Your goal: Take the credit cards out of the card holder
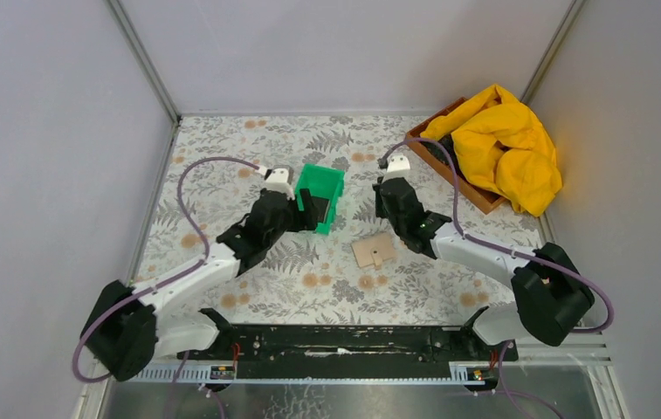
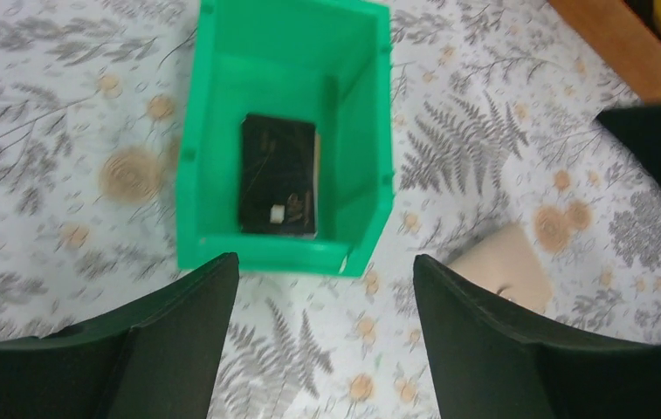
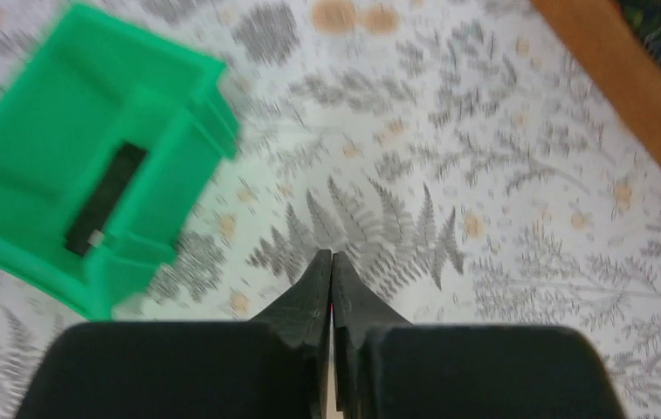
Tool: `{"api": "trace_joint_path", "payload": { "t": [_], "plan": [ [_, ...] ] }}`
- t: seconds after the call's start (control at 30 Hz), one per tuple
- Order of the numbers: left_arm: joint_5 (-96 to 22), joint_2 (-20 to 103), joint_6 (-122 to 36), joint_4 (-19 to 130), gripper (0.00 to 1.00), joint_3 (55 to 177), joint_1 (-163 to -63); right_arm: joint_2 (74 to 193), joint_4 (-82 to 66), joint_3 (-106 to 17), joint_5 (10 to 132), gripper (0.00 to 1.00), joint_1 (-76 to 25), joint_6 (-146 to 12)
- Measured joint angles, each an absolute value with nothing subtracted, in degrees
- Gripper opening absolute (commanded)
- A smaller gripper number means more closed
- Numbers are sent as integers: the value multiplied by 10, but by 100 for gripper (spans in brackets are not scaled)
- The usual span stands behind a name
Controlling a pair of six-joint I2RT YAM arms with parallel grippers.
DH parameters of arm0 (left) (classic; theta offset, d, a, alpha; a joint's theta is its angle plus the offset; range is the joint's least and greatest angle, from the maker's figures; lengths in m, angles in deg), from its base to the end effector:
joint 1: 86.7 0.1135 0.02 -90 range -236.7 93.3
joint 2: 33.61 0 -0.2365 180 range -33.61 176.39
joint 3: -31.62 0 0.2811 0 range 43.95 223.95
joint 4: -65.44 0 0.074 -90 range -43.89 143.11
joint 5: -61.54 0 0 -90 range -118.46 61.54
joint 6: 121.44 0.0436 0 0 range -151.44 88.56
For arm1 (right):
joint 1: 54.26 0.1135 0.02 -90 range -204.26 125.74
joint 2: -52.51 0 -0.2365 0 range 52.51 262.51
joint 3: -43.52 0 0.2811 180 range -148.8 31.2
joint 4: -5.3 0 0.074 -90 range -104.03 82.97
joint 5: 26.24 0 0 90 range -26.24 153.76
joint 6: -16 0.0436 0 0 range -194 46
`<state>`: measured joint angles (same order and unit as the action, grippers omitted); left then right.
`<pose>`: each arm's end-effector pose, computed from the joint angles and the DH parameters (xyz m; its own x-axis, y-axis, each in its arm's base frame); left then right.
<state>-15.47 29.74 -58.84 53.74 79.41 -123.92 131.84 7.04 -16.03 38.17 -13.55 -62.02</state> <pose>0.2355 -0.1666 0.1961 -0.5218 -0.1667 -0.8366 0.2142 0.9237 -0.3177 0.2764 0.2130 0.2157 -0.2871 -0.0001 -0.9579 -0.2222 0.9727 0.0665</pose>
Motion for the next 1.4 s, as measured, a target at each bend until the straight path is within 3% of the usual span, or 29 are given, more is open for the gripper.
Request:
{"api": "trace_joint_path", "payload": {
  "t": [0.17,0.2,0.23,0.27,0.33,0.43,0.93,0.97,1.0,1.1,1.17,1.23,1.4],
  "plan": [
    [-168,410,-578,601,57,841,-1239,1342,62,-109,384,0,-135,-613],
    [-170,422,-578,603,50,846,-1239,1333,75,-84,391,0,-135,-614],
    [-170,430,-579,604,27,851,-1239,1321,85,-58,398,0,-135,-614],
    [-171,437,-580,604,12,857,-1237,1305,94,-29,411,9,-135,-614],
    [-189,447,-597,602,0,873,-1226,1293,96,-7,426,30,-135,-614],
    [-243,483,-612,606,0,915,-1201,1303,115,-2,452,41,-135,-612],
    [-181,584,-610,581,0,947,-1228,1338,155,-2,469,45,-135,-612],
    [-175,588,-610,580,0,948,-1231,1341,156,-2,469,47,-135,-612],
    [-173,593,-610,580,9,949,-1234,1343,156,-2,469,48,-135,-612],
    [-166,609,-607,577,47,952,-1241,1345,157,-2,469,51,-135,-612],
    [-154,615,-600,570,61,957,-1243,1345,158,-2,469,52,-135,-612],
    [-138,616,-593,560,72,965,-1243,1345,160,-2,469,53,-135,-612],
    [-98,612,-550,541,77,1010,-1241,1345,160,-2,469,53,-135,-612]
  ]
}}
